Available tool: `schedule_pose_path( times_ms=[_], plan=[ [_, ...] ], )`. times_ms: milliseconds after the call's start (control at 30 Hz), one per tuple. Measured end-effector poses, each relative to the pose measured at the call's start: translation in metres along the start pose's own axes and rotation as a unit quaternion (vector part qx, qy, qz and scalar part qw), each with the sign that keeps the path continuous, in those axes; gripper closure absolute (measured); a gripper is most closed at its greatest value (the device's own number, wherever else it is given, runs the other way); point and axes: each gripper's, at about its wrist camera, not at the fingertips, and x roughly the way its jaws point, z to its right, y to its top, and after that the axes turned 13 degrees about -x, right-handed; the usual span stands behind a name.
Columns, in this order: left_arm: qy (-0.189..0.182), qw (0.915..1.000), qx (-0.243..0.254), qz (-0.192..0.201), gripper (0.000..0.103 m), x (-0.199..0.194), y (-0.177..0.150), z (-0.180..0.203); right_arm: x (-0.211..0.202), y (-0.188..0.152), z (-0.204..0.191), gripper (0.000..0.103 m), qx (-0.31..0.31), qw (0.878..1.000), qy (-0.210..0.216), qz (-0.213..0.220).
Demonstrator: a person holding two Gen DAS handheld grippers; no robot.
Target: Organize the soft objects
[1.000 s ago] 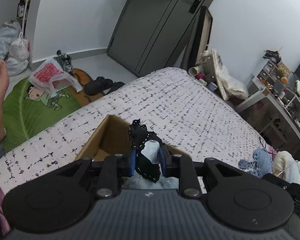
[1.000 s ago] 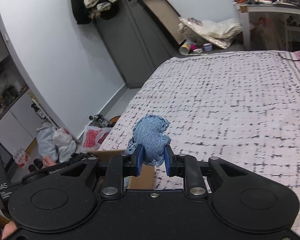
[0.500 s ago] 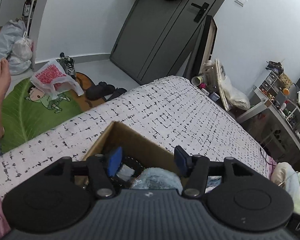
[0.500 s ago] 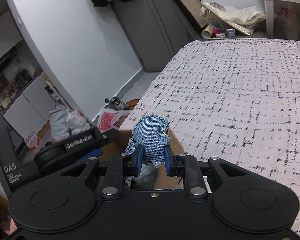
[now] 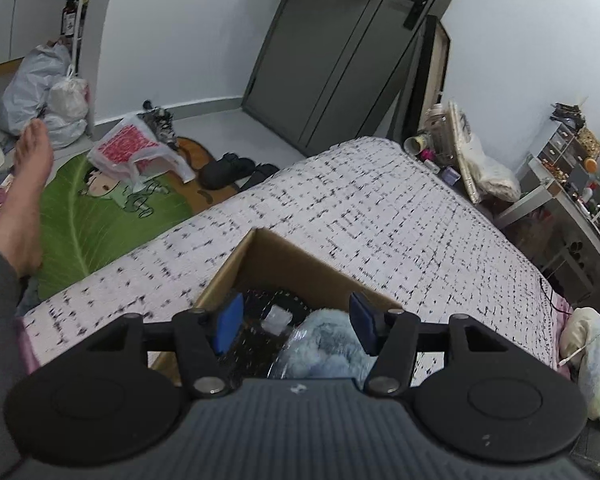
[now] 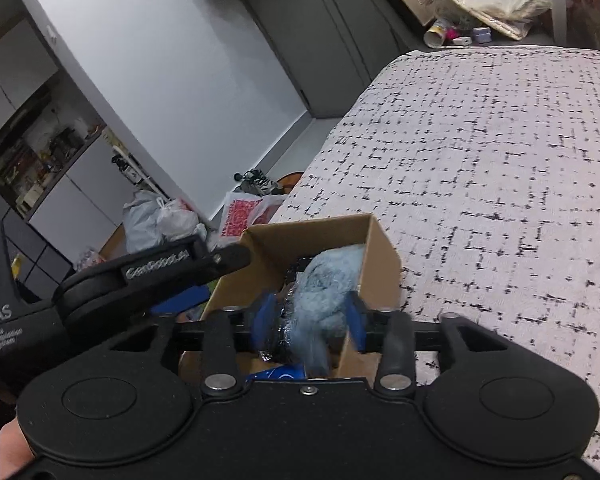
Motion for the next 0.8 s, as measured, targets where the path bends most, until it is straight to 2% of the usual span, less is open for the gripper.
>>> schedule_pose_path(
  times_ms=[233,567,800],
  plan=[
    [0.010,0.9997,0.018,-0.013,0.032,-0.016,-0.014,0.011,-0.026,0.003,0.024,0.046,0.019,0.999,-0.021,0.016],
    [0.011,0.9981,0.061,-0.007,0.023,-0.045,-0.033,0.050,-0.079,0.007,0.066,0.029,0.037,0.997,-0.043,0.053],
    [0.001,0.9962,0.086,-0.004,0.013,-0.065,-0.048,0.078,-0.110,0.006,0.081,0.017,0.037,0.996,-0.046,0.073]
  ],
)
